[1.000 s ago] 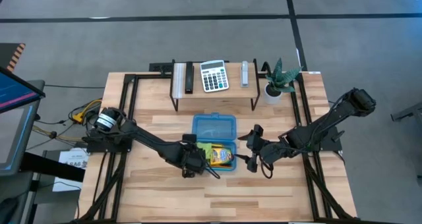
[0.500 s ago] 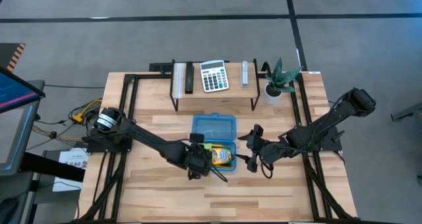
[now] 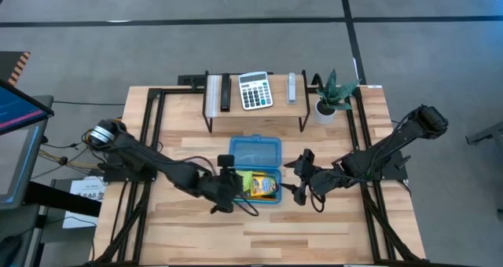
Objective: Pack school essentials
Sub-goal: Close the blue supply box
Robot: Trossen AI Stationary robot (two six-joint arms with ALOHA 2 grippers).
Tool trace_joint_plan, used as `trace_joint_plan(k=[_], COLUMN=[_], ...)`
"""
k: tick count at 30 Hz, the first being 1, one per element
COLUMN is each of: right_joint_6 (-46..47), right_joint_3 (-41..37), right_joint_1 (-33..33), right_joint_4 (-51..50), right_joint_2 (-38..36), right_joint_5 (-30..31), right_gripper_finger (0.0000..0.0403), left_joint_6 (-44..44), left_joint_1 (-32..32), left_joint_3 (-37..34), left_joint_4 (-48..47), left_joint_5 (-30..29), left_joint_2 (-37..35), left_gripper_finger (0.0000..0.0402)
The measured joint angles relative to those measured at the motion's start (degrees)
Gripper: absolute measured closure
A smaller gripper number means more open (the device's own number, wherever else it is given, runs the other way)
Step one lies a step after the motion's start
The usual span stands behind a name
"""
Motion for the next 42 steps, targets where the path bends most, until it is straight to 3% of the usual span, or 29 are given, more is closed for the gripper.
trace_joint_plan(k=[12, 17, 24, 31, 40, 42], right_joint_6=[0.2, 0.8, 3.3, 3.6, 2.6, 2.5], right_joint_3=[0.0, 0.0, 0.0, 0.0, -6.7, -9.4], right_joint_1=[-0.2, -1.7, -4.7, -8.1, -16.0, -18.3], right_joint_4=[-1.1, -1.6, -7.0, -12.8, -9.6, -5.9], right_joint_2=[0.0, 0.0, 0.0, 0.0, 0.0, 0.0], right_joint_5=[0.1, 0.1, 0.0, -0.9, -3.5, -6.2], right_gripper_finger=[0.0045, 0.0045, 0.0063, 0.0155, 0.0367, 0.0390], left_joint_6=[0.1, -2.7, -2.7, -4.4, -8.0, -9.3], left_joint_1=[0.4, 3.0, 7.8, 13.2, 17.3, 18.0], left_joint_3=[-35.9, -42.9, -46.0, -48.2, -48.2, -48.2], left_joint_4=[46.0, 50.6, 49.9, 49.4, 39.7, 36.7], left_joint_5=[0.3, -0.4, 2.1, 7.7, 8.8, 8.6], left_joint_2=[-21.7, -26.1, -26.9, -27.1, -27.1, -27.1], left_gripper_finger=[0.0278, 0.0278, 0.0278, 0.0278, 0.0279, 0.0284])
